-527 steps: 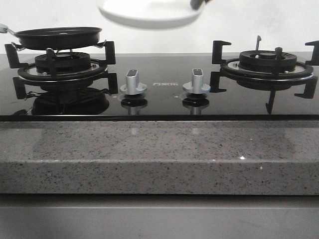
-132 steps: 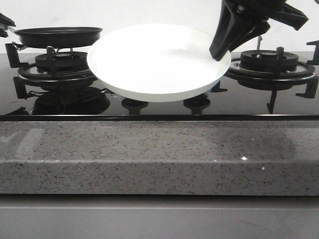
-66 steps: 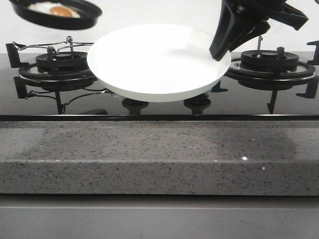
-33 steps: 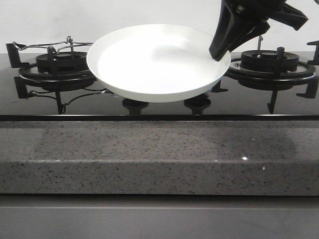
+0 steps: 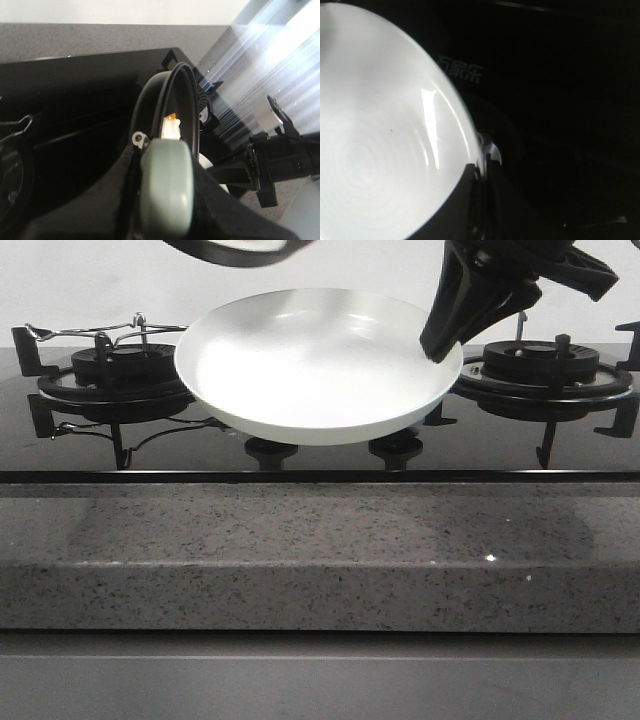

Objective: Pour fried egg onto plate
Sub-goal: 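Tilt the pan over the plate with the left gripper, sliding egg out, then return the empty pan onto its burner with the left gripper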

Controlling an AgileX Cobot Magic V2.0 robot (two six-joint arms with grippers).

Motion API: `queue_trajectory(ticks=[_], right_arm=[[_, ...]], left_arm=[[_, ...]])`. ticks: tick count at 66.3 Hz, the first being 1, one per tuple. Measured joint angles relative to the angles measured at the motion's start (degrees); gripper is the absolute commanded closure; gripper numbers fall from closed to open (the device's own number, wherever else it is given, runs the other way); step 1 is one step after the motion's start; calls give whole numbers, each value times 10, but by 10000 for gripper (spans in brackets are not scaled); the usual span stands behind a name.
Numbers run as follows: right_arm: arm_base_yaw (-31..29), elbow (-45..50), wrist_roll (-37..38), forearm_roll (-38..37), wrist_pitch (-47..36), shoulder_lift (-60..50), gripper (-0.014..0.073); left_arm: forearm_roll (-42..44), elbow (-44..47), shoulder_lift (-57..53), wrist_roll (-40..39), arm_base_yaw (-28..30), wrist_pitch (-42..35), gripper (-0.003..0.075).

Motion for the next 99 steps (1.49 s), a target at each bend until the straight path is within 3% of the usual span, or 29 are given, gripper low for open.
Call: queue_trajectory(ticks=[20, 41, 74, 99], right_arm=[[0, 0, 0, 0, 0, 0, 662], [0, 0, 0, 0, 0, 0, 662], [0, 0, 0, 0, 0, 0, 662], [0, 2, -3, -8, 1, 0, 662]], left_arm=[[15, 2, -37, 147, -72, -52, 741], [33, 2, -48, 288, -91, -47, 740], [67, 2, -48, 327, -91, -46, 740], [67, 2, -48, 305, -86, -49, 740]])
